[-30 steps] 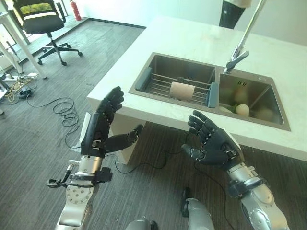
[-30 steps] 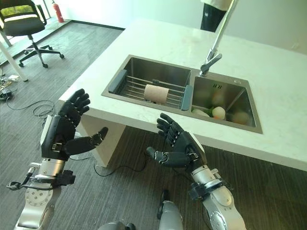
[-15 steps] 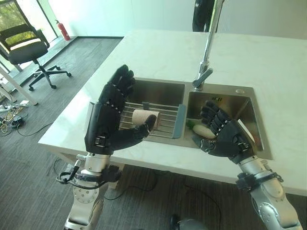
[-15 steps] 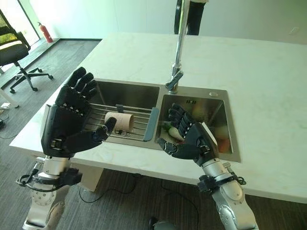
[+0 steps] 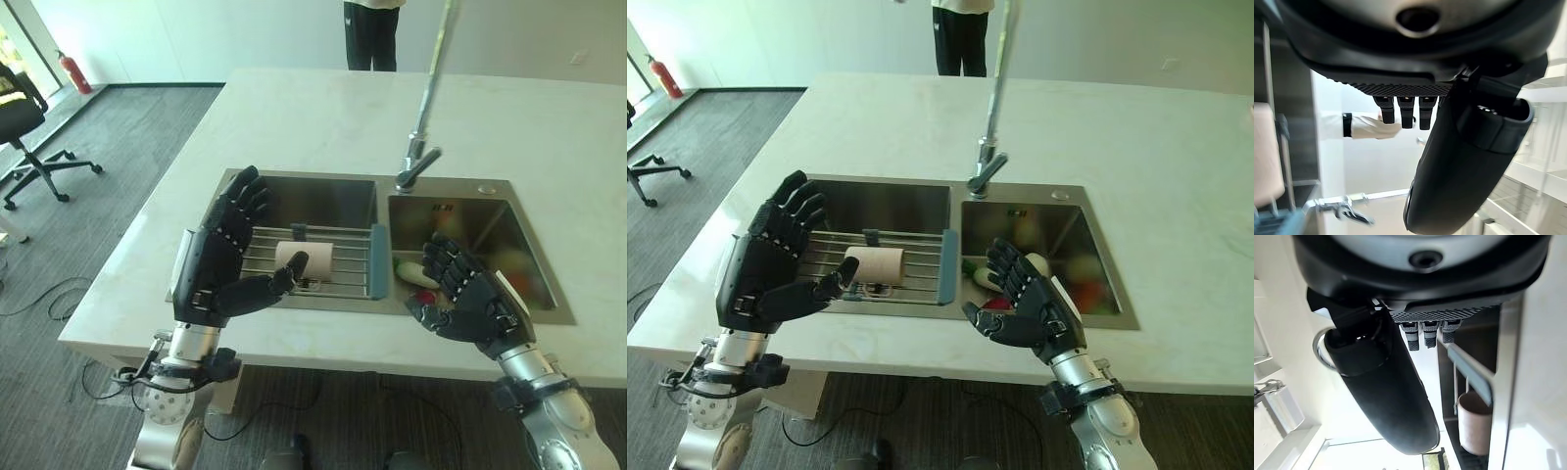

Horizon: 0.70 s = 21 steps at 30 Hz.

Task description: Place the dishes in the dishwasher.

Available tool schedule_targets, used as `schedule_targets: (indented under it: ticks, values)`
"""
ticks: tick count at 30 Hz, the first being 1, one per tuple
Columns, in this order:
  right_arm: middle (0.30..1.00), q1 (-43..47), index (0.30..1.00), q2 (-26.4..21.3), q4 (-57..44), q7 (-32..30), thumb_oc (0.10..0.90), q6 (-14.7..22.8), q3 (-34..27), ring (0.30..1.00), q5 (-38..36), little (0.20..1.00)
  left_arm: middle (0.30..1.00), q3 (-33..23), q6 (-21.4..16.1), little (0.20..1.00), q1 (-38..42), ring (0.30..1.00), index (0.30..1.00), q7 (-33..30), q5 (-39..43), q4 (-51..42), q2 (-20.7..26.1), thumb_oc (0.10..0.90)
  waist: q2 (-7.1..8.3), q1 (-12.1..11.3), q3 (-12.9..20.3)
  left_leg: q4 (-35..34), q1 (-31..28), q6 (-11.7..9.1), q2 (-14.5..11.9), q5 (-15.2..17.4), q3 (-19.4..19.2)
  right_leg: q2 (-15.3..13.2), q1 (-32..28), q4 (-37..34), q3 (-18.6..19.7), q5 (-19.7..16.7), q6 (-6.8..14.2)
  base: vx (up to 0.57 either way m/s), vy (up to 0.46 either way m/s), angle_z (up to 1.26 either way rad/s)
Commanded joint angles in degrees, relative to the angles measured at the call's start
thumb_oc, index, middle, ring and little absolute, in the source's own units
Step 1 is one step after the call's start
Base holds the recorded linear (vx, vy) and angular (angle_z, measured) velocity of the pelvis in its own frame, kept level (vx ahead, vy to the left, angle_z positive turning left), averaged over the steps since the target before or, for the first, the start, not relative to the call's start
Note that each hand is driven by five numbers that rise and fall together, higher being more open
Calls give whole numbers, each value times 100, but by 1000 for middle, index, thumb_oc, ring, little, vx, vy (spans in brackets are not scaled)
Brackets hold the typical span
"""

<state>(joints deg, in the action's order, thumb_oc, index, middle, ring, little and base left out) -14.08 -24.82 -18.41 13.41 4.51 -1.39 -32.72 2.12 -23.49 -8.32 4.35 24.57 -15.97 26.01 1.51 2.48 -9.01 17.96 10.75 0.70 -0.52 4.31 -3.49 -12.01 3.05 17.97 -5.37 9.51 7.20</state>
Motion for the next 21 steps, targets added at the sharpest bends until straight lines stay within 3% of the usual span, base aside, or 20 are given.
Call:
schedule_targets:
  ticks: [1,3,4,5,8,9,10,12,15,17,21]
  values:
    - [900,680,900,-51,-498,14,800,463,-176,900,-175,900,900,-258,-126,900,467,900,900,395,409,-493,143,800,-137,-53,233,-77,-485,-136,-219,653,131,411,-116,-78,-343,-135,-44,55,204,-11]
    - [900,684,900,13,-461,-26,800,481,-141,900,-113,900,900,-250,-82,900,530,900,900,429,526,-447,164,800,-152,-34,212,-77,-505,-16,-131,662,148,450,-246,-78,-377,-425,15,98,262,-8]
    - [900,697,900,102,-400,-38,800,519,-107,900,-39,900,900,-259,-279,900,568,900,900,421,438,-398,134,800,-246,15,156,-77,-572,83,-110,683,263,580,-333,-3,-483,-1020,64,129,281,1]
    - [900,741,900,202,-356,-7,800,540,-27,900,48,900,900,-282,-240,900,663,900,900,330,126,-391,108,800,-257,78,97,-77,-637,106,-103,706,289,694,-77,350,-384,-1076,26,112,167,-3]
    - [900,744,900,189,-387,20,800,544,-16,900,47,900,900,-314,-205,900,771,900,900,227,-187,-421,231,800,-213,123,89,-77,-687,63,-91,727,303,717,-49,-78,-281,-860,-25,38,-51,0]
    - [900,743,900,133,-385,30,800,557,-51,900,-8,900,900,-325,-203,900,824,900,900,203,-182,-446,308,800,-140,131,87,-77,-707,40,-30,752,308,629,125,-78,-129,-554,-44,36,-174,4]
    - [900,730,900,59,-384,88,800,581,-129,900,-99,900,900,-352,-366,900,907,900,900,255,-141,-461,436,800,-72,176,103,-77,-732,39,33,841,313,532,379,-78,159,-519,17,59,-174,-5]
    - [900,748,900,6,-314,83,800,590,-216,900,-154,900,900,-425,-372,900,892,900,900,520,-236,-532,455,800,-30,196,107,-77,-796,23,23,872,308,577,390,-78,318,-366,9,81,-166,3]
    - [900,956,900,-158,-280,35,800,407,-193,900,-197,900,900,-344,-143,900,906,900,900,392,-611,-661,598,800,-46,129,163,-77,-814,-59,-36,889,213,581,349,-78,246,-264,-12,69,-152,8]
    - [900,1093,900,-317,-332,58,800,227,-206,900,-195,900,900,-479,-152,900,1060,900,900,339,-609,-539,951,800,-87,118,262,-77,-847,-132,-156,900,6,552,352,-78,159,-197,-14,103,-139,-10]
    - [900,1141,900,-295,-297,-54,800,105,-210,900,-133,900,900,-678,124,900,1204,900,900,263,-717,-378,1241,800,-196,166,392,-77,-858,-186,-238,898,-46,602,301,-78,148,-170,-48,82,-80,-21]
